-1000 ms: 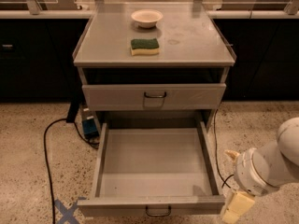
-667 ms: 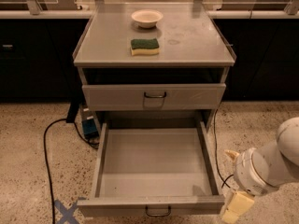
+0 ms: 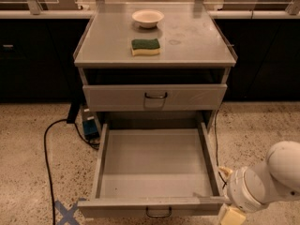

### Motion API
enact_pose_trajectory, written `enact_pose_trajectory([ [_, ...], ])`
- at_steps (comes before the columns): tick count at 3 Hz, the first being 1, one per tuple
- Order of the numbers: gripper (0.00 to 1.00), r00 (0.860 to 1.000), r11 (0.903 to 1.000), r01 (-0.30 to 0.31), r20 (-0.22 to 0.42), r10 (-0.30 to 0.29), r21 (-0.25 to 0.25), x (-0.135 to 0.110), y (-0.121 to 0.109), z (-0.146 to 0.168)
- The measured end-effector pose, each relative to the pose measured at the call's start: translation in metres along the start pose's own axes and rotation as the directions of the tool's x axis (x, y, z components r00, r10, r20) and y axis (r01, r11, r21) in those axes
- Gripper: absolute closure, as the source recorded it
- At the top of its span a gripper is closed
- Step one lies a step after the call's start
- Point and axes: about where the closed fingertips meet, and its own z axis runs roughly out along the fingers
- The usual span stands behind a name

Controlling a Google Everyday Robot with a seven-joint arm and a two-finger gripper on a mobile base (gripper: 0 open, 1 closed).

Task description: Close middle drawer

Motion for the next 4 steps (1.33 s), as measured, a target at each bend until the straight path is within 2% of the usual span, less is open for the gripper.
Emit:
enact_pose_trajectory([
  [1,0.0,1.0,0.9968,-0.003,0.024,0.005,-0.08,0.016,0.022,0.049],
  [2,0.0,0.998,0.9837,-0.014,0.05,0.024,-0.179,0.033,0.043,0.089],
  [3,0.0,0.996,0.961,-0.012,0.085,0.037,-0.276,0.048,0.064,0.119],
  [4,0.0,0.996,0.961,-0.012,0.085,0.037,-0.276,0.048,0.064,0.119],
])
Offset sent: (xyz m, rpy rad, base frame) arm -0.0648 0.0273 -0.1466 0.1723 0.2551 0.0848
